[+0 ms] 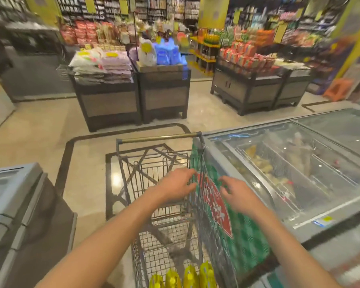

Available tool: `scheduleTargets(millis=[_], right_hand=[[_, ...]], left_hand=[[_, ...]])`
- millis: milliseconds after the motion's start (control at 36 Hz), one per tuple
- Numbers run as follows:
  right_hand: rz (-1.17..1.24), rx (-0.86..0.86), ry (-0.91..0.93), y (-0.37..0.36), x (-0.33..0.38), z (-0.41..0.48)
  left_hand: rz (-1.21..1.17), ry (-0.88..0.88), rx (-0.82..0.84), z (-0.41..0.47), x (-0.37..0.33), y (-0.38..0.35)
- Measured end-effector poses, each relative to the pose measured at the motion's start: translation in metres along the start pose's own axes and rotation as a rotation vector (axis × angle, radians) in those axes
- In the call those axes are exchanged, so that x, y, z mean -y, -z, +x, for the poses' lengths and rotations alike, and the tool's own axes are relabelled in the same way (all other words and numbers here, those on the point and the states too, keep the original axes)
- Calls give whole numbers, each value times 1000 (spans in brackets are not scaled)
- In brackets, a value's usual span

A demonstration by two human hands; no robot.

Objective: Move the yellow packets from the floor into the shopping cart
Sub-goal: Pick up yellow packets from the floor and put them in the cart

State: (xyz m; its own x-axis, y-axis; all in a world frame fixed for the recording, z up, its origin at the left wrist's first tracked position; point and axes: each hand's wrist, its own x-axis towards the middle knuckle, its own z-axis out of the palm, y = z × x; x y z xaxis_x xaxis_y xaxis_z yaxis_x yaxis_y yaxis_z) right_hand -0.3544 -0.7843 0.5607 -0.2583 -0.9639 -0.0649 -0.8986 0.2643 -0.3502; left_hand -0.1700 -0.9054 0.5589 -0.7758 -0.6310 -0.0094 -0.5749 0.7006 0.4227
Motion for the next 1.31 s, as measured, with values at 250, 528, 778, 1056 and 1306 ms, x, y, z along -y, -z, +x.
scheduleTargets(millis=[250, 528, 778, 1056, 1306], right_hand=[[48, -10, -94, -10, 12, -53], [25, -124, -440, -36, 12, -163], [84, -251, -822, -52, 36, -332], [148, -377, -1227, -80, 90, -505], [195, -525, -1462, -114, 156, -662]], left_hand=[[73, -167, 111, -20, -24, -3], [188, -482, 310, -34, -71, -33], [117, -840, 454, -103, -145, -92], [87, -1205, 599, -223, -254, -112], [15, -1423, 754, -350, -326, -146]])
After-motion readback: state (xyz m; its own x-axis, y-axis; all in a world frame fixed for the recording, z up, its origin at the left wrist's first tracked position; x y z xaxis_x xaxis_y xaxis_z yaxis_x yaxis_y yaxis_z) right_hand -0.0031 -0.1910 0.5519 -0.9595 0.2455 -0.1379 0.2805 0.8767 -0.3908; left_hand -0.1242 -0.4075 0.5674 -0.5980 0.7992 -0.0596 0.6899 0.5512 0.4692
